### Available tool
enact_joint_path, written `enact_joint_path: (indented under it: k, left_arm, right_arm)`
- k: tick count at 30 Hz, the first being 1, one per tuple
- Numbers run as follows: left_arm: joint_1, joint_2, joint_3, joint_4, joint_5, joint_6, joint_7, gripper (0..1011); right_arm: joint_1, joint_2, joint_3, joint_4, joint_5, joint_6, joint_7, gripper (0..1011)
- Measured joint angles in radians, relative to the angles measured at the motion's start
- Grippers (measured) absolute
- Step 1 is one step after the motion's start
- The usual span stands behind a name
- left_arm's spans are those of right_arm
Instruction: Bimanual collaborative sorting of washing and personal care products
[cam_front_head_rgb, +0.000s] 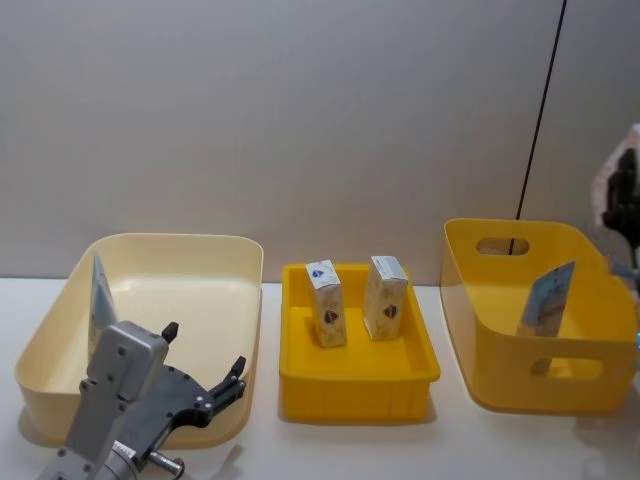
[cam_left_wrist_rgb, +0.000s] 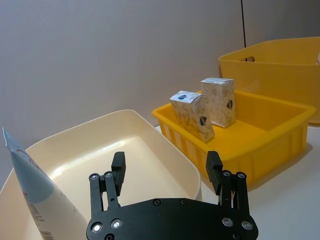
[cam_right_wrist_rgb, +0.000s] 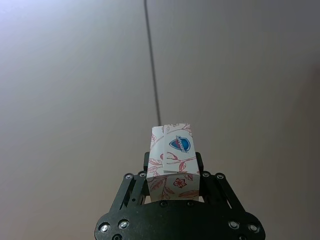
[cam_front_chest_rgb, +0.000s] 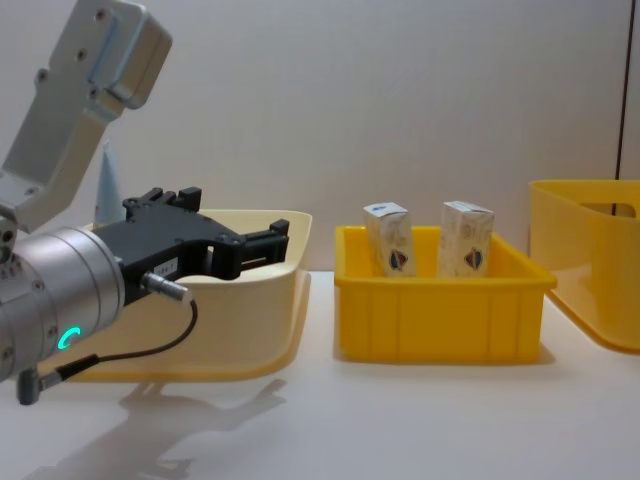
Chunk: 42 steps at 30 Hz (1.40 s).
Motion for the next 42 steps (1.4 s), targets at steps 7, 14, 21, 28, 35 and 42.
enact_joint_path:
  k: [7, 14, 21, 28, 35, 42]
  left_arm:
    - [0.0, 0.0, 0.0, 0.0, 0.0, 0.0, 0.0, 1003]
    - [0.0, 0.0, 0.0, 0.0, 0.0, 0.0, 0.0, 1003]
    - [0.0, 0.0, 0.0, 0.0, 0.0, 0.0, 0.0, 1003]
    - [0.0, 0.0, 0.0, 0.0, 0.0, 0.0, 0.0, 1004]
    - [0.0, 0.0, 0.0, 0.0, 0.0, 0.0, 0.0, 1002]
    - [0.0, 0.0, 0.0, 0.0, 0.0, 0.0, 0.0, 1003]
  right_arm:
    - [-0.014, 0.012, 0.042, -0.011, -0.022, 0.002, -0.03, 415]
    - [-0.027, 0.025, 0.061, -0.021, -0.03, 0.035, -0.029, 415]
    - [-0.034, 0.036, 0.058, -0.024, -0.033, 0.092, 0.0, 413]
    - [-0.034, 0.033, 0.051, -0.014, -0.05, 0.134, 0.0, 415]
    - [-0.029, 0.018, 0.047, 0.016, -0.085, 0.18, -0.037, 415]
    - [-0.021, 0.002, 0.046, 0.059, -0.106, 0.208, -0.062, 415]
